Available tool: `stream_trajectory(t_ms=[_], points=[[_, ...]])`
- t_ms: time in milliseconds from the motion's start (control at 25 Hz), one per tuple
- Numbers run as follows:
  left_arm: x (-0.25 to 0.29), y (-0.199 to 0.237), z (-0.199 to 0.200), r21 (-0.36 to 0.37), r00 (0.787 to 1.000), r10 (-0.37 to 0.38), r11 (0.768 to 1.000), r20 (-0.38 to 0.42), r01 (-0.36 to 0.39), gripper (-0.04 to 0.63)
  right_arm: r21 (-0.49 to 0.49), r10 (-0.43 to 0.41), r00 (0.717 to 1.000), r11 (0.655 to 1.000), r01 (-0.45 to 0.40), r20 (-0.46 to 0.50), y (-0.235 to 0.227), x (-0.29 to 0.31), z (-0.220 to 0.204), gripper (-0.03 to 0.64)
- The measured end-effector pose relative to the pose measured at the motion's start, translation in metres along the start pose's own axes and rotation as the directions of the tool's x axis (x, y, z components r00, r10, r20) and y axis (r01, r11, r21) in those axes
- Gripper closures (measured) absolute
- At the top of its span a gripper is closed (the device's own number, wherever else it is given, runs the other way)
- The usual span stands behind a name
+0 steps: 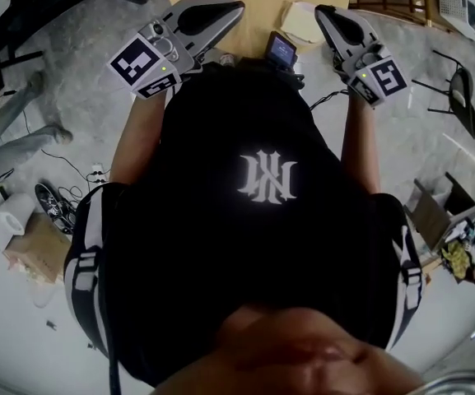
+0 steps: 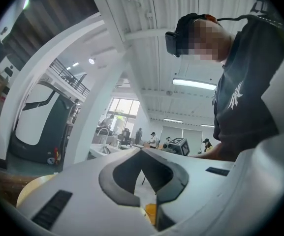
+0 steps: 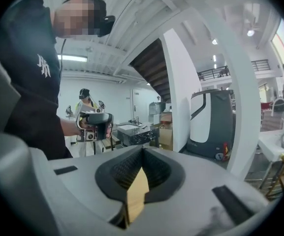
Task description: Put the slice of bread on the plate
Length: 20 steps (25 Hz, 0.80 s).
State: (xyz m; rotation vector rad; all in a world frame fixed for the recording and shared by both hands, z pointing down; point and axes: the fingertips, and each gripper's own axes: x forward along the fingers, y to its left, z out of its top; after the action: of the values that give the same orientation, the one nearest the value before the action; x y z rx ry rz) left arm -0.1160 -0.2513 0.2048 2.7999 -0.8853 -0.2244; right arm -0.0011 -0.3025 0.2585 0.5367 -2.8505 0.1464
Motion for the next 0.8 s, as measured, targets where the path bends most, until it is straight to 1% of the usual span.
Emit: stream_trajectory(t_ms=[80, 160, 240, 320, 360, 480, 560, 640, 800], points=[[-0.001, 0.005, 0.0, 0.01, 1.0, 0.014, 1.0, -0.01, -0.014, 0.586, 0.026, -0.009, 1.0, 1.0, 0.008, 0.023, -0.003, 0.0, 0.004, 0.614], [0.0, 0.014, -0.004, 0.022, 0.999, 0.033, 0.999, -0.03, -0.033, 0.586, 0.032, -0.032, 0.999, 0.999, 0.032, 0.02, -0.009, 0.001, 0.003, 0.614], [0.001, 0.024, -0.014, -0.003, 0.997, 0.043, 0.999, -0.056, -0.043, 0.586, 0.01, -0.037, 0.999, 0.999, 0.037, -0.007, -0.012, 0.005, -0.001, 0.614], [0.002, 0.033, -0.029, -0.051, 0.994, 0.025, 0.998, -0.104, -0.031, 0.586, -0.015, -0.029, 0.999, 0.999, 0.029, -0.024, -0.014, 0.008, -0.002, 0.613], [0.003, 0.036, -0.035, -0.061, 0.991, 0.009, 0.998, -0.131, -0.017, 0.586, -0.021, -0.026, 0.999, 0.999, 0.026, -0.023, -0.017, 0.01, -0.001, 0.614], [0.011, 0.042, -0.047, -0.062, 0.978, -0.044, 0.998, -0.204, 0.032, 0.586, -0.021, -0.024, 1.0, 0.999, 0.024, -0.011, -0.031, 0.014, 0.004, 0.614], [0.02, 0.042, -0.054, -0.075, 0.968, -0.071, 0.996, -0.24, 0.055, 0.586, -0.009, -0.018, 1.0, 1.0, 0.018, -0.01, -0.041, 0.013, 0.002, 0.614], [0.027, 0.039, -0.057, -0.08, 0.964, -0.082, 0.995, -0.252, 0.064, 0.586, 0.005, -0.007, 1.0, 1.0, 0.007, -0.024, -0.047, 0.012, -0.003, 0.614], [0.024, 0.028, -0.057, -0.077, 0.965, -0.089, 0.994, -0.246, 0.072, 0.586, 0.022, -0.001, 0.999, 1.0, 0.002, -0.039, -0.042, 0.013, -0.009, 0.614]])
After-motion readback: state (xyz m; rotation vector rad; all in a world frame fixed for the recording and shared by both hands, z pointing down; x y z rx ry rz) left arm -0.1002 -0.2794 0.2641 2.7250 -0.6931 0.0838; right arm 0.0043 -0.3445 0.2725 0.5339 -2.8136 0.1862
